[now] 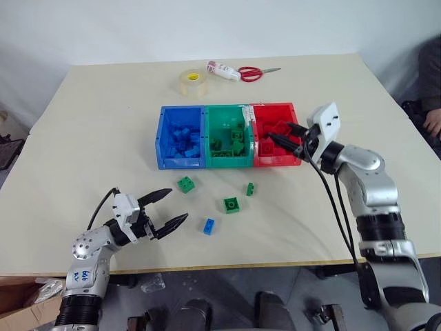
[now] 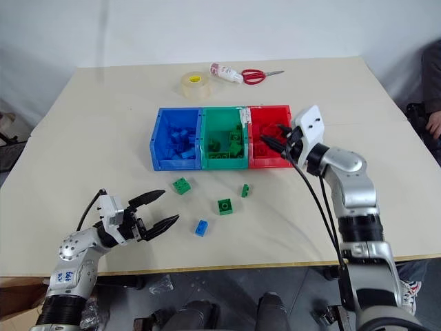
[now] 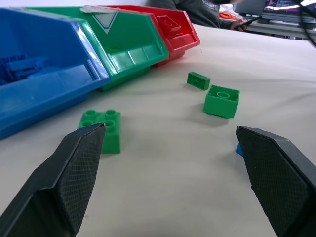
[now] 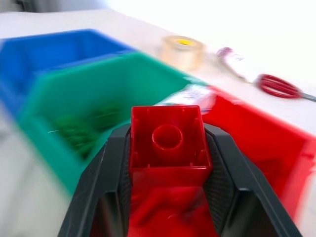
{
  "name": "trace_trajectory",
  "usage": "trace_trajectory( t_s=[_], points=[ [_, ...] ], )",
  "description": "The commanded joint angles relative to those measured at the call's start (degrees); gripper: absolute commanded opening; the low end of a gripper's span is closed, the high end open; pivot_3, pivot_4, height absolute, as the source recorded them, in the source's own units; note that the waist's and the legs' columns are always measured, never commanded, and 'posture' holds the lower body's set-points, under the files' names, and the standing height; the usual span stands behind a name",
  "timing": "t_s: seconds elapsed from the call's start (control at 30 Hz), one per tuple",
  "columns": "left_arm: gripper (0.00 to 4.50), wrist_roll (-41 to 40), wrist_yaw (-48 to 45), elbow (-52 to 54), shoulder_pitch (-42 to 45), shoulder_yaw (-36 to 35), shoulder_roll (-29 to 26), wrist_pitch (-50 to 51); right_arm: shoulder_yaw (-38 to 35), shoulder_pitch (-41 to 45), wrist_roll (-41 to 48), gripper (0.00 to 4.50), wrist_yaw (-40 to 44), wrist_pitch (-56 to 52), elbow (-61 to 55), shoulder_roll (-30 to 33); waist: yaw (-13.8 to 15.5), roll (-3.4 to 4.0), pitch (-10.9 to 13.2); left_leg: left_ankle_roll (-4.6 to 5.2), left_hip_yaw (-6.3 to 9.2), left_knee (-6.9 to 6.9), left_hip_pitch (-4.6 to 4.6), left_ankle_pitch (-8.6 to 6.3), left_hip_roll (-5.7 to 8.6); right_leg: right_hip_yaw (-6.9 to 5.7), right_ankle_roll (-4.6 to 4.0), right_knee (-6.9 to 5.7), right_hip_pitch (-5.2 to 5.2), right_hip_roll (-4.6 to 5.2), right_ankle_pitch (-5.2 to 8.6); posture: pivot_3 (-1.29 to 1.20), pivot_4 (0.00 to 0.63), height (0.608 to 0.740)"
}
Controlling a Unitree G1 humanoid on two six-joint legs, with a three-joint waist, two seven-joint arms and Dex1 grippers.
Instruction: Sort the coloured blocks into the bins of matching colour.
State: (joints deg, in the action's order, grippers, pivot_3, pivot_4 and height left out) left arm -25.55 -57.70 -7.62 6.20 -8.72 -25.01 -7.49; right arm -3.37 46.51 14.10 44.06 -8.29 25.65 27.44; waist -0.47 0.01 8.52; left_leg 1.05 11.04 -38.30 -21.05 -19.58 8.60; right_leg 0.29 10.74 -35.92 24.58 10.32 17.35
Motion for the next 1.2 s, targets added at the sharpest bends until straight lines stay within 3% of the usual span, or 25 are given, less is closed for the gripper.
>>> trace_trajectory(
  t_s=[0.03,0.17,0.33,0.6,0.83,1.0,1.2],
  points=[
    [4.50,-0.8,-0.5,0.1,0.8,-0.7,-0.4,-0.4,-1.1,3.4,-1.2,3.13,-1.4,6.1,5.2,-1.0,-0.3,0.00,0.0,0.00,0.00,0.00,0.01,0.00,-0.02,0.00,0.00,-0.01,0.00,0.00,0.00,0.00,0.150,0.740],
    [4.50,-0.8,-0.5,-0.2,1.3,-0.7,-0.4,-0.4,-0.8,1.7,-1.3,4.48,-1.0,7.8,4.2,-2.0,-1.1,0.00,0.0,0.01,0.02,0.01,-0.01,-0.01,-0.03,-0.03,0.00,-0.03,0.02,-0.01,0.00,0.00,0.150,0.740],
    [4.50,-0.8,-1.2,-0.8,2.0,-0.4,-0.3,-0.2,-0.9,-6.9,2.1,4.49,2.1,4.6,-7.8,-1.4,-1.3,0.01,0.0,0.02,0.03,0.05,-0.01,-0.01,-0.06,-0.03,0.00,-0.03,0.05,-0.03,0.00,0.00,0.150,0.740],
    [4.50,-0.5,-3.2,-4.3,4.2,-0.1,-0.6,-1.0,-4.4,-32.5,10.6,4.49,7.8,-5.7,-35.0,6.0,-0.8,0.01,0.0,0.05,0.04,-0.10,-0.04,-0.04,-0.01,-0.02,0.00,-0.04,0.01,-0.02,-0.03,0.00,0.150,0.740],
    [4.50,-0.2,-5.0,-7.2,6.2,0.4,-0.6,-1.6,-9.5,-51.5,13.9,4.49,9.0,-10.3,-46.7,11.8,0.3,0.00,0.0,0.08,-0.20,-0.22,0.00,-0.12,-0.07,0.00,0.04,0.01,-0.03,-0.04,-0.04,0.00,0.150,0.740],
    [4.50,0.0,-5.0,-7.2,7.0,0.7,-0.4,-1.2,-8.7,-50.7,13.7,4.49,8.0,-10.7,-46.5,11.2,0.5,0.00,0.0,0.09,-0.56,-0.40,0.04,-0.17,-0.18,-0.01,0.15,0.07,-0.04,-0.04,-0.10,0.00,0.150,0.740],
    [4.50,-0.1,-4.2,-5.2,6.2,0.5,-0.5,-0.8,-0.7,-40.9,9.7,4.49,7.1,-8.8,-38.6,6.8,0.4,0.00,0.0,0.10,-0.58,-0.58,0.04,-0.33,-0.25,-0.01,0.15,0.03,-0.04,-0.10,-0.10,0.00,0.150,0.740]
  ],
)
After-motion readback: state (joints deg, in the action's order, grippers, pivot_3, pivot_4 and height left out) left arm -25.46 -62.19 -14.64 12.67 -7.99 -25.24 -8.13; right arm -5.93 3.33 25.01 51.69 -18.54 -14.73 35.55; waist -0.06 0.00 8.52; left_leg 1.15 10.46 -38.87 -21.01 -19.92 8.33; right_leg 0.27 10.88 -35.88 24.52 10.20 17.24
